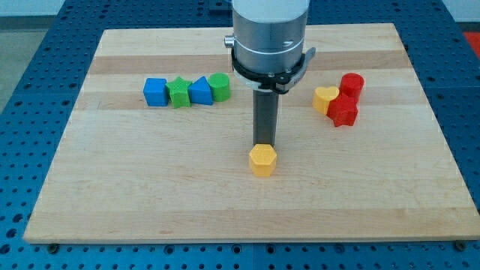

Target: Make a triangle out of red blocks and the yellow heart

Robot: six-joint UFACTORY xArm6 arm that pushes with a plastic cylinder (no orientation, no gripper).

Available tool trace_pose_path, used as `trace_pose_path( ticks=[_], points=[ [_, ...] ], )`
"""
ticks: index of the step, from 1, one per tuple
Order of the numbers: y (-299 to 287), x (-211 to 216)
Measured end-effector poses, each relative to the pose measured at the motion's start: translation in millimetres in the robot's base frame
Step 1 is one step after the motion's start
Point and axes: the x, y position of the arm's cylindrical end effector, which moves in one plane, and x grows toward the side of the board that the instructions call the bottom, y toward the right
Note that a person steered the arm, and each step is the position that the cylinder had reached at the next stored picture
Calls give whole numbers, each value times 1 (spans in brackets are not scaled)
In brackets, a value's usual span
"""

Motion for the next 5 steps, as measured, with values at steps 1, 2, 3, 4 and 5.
trace_pose_path(
  ticks=[1, 2, 3, 4, 5],
  points=[
    [0, 3],
    [0, 1],
    [6, -39],
    [8, -63],
    [25, -118]
  ],
)
